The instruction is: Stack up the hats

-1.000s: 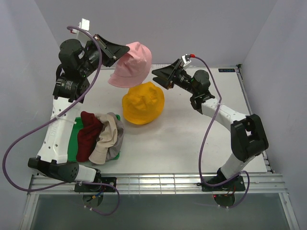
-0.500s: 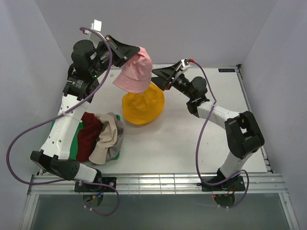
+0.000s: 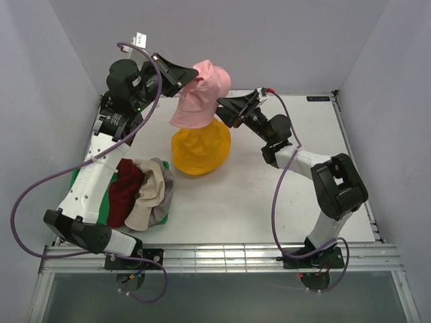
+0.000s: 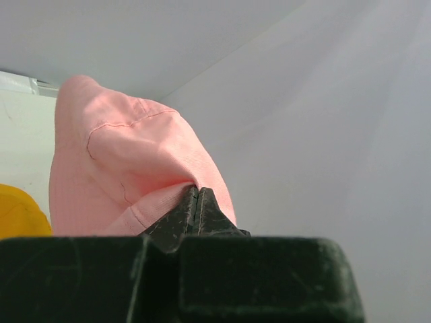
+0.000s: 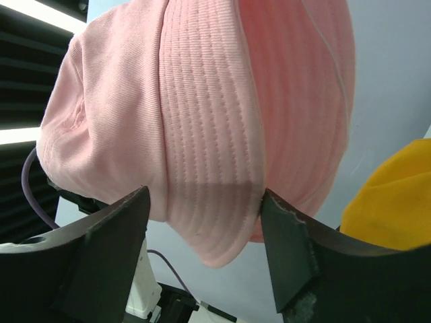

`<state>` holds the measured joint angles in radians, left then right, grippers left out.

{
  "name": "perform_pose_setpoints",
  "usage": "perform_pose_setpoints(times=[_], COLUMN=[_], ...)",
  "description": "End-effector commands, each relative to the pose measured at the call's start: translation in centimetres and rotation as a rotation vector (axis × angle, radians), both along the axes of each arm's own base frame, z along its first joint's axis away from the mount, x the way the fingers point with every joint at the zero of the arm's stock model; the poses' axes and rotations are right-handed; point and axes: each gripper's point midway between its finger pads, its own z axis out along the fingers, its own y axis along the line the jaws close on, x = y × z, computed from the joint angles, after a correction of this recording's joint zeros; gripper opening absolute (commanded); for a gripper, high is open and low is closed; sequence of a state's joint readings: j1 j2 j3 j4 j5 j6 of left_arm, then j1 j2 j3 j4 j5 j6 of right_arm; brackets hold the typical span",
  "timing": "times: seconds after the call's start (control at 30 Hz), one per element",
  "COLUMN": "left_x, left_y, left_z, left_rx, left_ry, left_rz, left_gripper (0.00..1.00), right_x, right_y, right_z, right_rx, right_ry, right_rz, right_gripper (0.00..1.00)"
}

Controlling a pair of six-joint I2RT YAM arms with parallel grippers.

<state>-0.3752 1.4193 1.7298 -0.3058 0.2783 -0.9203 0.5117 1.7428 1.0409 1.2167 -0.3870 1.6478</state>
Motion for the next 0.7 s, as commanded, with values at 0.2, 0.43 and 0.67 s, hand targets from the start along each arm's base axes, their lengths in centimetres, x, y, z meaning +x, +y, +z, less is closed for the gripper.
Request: perform_pose_setpoints(times=[0.2, 0.43, 0.67], left_x=[-1.1, -0.8, -0.3], left_y=[1.7, 3.2, 4.6], left_z=[0.0, -0.8, -0.2], left_rx=[0.034, 0.105, 0.181], left_ry=[-0.024, -0.023, -0.064], left_rz=[0.076, 0.153, 0.22], left_gripper=[0.0, 0.0, 0.0], right_x=[-1.4, -1.5, -0.4], right_y=[-1.3, -0.9, 1.0], right_z=[3.0, 4.0, 5.1], right_rx=[0.086, 0.031, -0.098], right_ry=[-0.087, -0.114, -0.141], right_rz=[-0.019, -0.021, -0.009], right_gripper=[0.5, 0.37, 0.21])
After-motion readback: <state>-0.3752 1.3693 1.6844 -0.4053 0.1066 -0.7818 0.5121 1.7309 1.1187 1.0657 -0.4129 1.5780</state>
